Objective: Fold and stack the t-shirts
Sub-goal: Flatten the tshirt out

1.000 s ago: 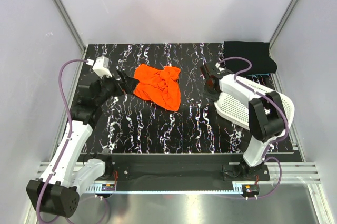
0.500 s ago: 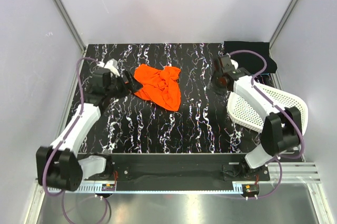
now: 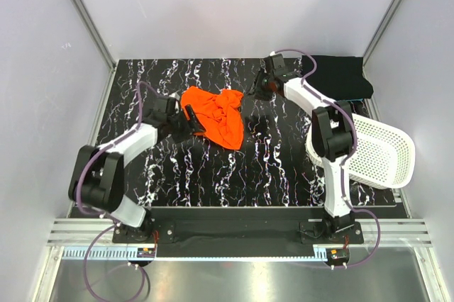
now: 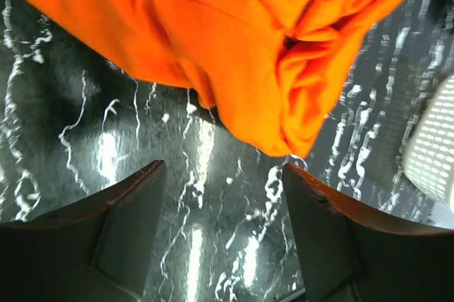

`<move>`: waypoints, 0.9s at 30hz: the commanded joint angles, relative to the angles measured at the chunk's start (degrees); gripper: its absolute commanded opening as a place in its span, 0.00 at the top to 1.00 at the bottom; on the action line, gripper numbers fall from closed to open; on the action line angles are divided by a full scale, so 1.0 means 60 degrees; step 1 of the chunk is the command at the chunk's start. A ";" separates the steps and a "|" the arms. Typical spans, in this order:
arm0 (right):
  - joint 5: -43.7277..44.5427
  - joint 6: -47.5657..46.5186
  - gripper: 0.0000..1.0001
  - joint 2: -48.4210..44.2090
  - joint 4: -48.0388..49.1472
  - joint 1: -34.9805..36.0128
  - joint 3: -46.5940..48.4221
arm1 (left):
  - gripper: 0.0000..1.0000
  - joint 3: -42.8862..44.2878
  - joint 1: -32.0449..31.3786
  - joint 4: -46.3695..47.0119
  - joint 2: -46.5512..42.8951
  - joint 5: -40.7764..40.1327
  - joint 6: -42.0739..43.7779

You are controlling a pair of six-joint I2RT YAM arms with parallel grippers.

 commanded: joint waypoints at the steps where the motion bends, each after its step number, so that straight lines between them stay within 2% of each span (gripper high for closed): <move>1: -0.0160 0.1054 0.53 0.0531 0.0388 -0.0043 0.0910 | 0.30 0.0409 -0.0008 0.0444 0.0602 -0.0631 -0.0270; 7: -0.0364 0.1614 0.53 0.1820 0.0578 -0.0028 0.1891 | 0.26 0.0658 -0.0008 0.0561 0.1424 -0.0970 -0.0256; 11: -0.0526 0.1701 0.53 0.2494 0.0623 -0.0028 0.2784 | 0.26 0.0775 -0.0008 0.1366 0.1732 -0.0721 -0.0300; 18: -0.0410 0.2316 0.52 0.3460 0.0594 -0.0028 0.3591 | 0.36 0.1302 -0.0022 0.1761 0.2714 -0.0252 -0.0461; 20: -0.0438 0.2420 0.55 0.3637 0.0608 -0.0028 0.3868 | 0.54 0.1434 -0.0022 0.1748 0.2846 -0.0252 -0.0447; 22: -0.0599 0.2434 0.62 0.3930 0.0579 -0.0028 0.4104 | 0.68 0.1478 -0.0008 0.1646 0.2774 -0.0412 -0.0417; 23: -0.0628 0.2391 0.80 0.3974 0.0564 -0.0028 0.4264 | 0.84 0.1609 -0.0008 0.1500 0.2686 -0.0529 -0.0330; 25: -0.0469 0.2070 1.00 0.3756 0.0114 -0.0101 0.4353 | 1.00 0.1960 0.0080 0.0376 0.2263 -0.1025 -0.0067; 27: 0.0027 0.1616 1.00 0.2795 -0.0167 -0.0174 0.4077 | 1.00 0.2663 0.0284 -0.0924 0.1707 -0.1480 0.0489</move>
